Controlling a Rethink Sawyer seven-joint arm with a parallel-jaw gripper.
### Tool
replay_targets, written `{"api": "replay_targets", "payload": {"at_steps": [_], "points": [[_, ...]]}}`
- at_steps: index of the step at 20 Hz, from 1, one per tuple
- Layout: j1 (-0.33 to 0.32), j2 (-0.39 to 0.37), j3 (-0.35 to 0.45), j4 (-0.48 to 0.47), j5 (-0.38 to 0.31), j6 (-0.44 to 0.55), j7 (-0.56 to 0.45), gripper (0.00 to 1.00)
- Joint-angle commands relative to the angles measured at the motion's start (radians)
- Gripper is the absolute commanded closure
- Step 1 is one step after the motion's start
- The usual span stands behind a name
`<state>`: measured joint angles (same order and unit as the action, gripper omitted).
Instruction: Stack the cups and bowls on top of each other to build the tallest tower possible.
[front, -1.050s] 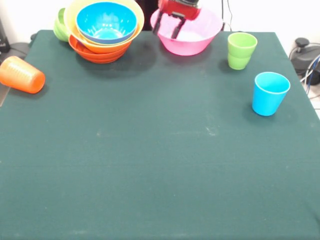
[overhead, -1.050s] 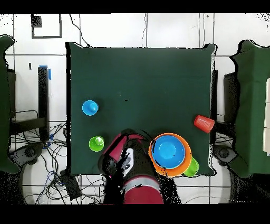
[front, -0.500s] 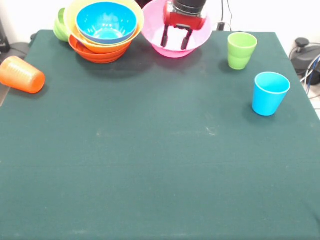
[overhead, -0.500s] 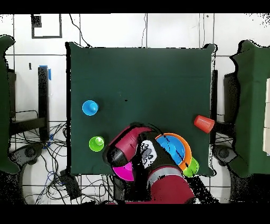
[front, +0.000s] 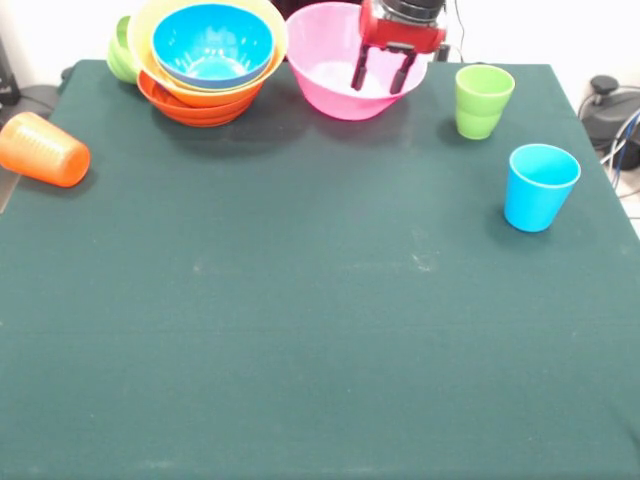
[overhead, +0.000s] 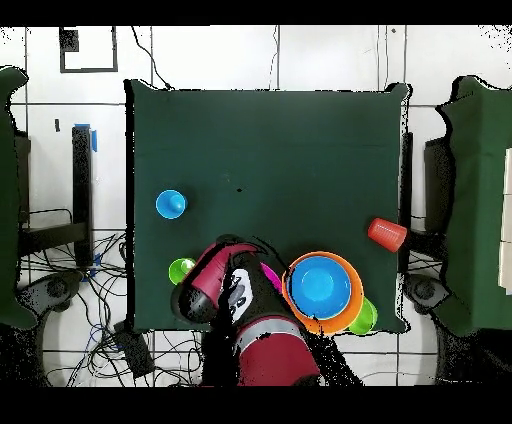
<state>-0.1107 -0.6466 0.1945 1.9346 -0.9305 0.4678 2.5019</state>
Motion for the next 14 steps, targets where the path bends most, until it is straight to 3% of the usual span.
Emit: {"api": "replay_targets", "payload": {"at_steps": [1,14], "points": [[0.001,0.001,0.028,-0.056,0.027,-0.017,-0.003,0.00],[-0.049,-0.025,0.063,-0.049,0.069,0.035,-0.080,0.00]]}}
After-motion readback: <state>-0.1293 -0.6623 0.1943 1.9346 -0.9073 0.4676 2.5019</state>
